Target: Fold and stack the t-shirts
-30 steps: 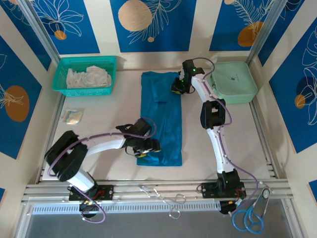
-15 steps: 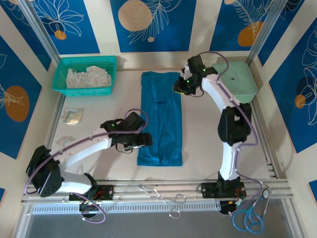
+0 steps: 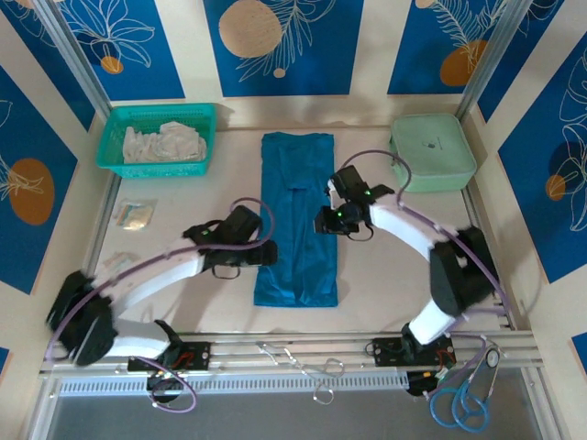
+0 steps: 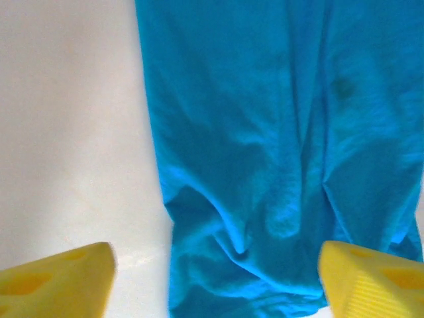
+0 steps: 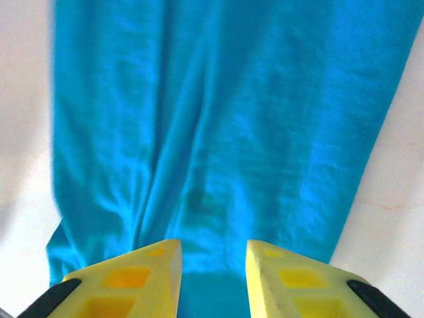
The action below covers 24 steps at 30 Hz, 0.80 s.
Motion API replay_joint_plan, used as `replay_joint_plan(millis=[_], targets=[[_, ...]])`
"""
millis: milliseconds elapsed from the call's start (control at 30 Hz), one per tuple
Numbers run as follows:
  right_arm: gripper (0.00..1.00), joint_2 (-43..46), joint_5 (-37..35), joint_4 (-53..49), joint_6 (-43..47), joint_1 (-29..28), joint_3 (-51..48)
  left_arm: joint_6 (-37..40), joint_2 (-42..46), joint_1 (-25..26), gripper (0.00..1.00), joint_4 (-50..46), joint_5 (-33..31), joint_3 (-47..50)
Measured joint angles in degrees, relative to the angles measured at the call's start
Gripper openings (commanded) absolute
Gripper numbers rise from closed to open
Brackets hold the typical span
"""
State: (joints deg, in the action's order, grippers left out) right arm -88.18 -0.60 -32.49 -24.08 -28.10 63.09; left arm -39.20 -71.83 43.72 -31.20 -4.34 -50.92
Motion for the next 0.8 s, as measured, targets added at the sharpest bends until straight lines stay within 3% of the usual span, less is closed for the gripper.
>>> replay_joint_plan(millis=[133, 200, 333, 400, 567, 667, 800], targets=[[0.48, 16.2, -1.8, 2.1, 7.0, -1.0, -3.7, 12.2, 14.5, 0.0, 0.99, 7.6, -5.9, 0.6], [0.61, 23.9, -2.4, 3.2, 9.9, -0.8, -4.7, 21.4, 19.9, 0.0, 0.99, 13.6, -7.8, 0.6], [0.74, 33.9, -1.2, 3.8, 17.7, -0.3, -5.9, 39.8, 25.0, 0.0, 1.0, 26.2, -9.0, 3.5], [0.75, 36.5, 0.5, 3.1, 23.0, -0.7, -6.7, 49.9, 26.4, 0.0, 0.98, 29.4, -6.7, 5.2], [0.76, 35.8, 0.7, -4.3, 39.0, -8.7, -7.5, 70.6, 26.0, 0.0, 0.91, 21.7, 2.0, 4.0], [0.76, 32.9, -4.0, -9.6, 48.5, -17.4, -11.7, 77.3, 24.4, 0.1, 0.89, 12.2, 5.7, 0.7], [0.77, 27.6, -7.3, -15.1, 55.1, -23.2, -16.2, 80.6, 24.0, 1.4, 0.85, 4.4, 8.8, 0.0]])
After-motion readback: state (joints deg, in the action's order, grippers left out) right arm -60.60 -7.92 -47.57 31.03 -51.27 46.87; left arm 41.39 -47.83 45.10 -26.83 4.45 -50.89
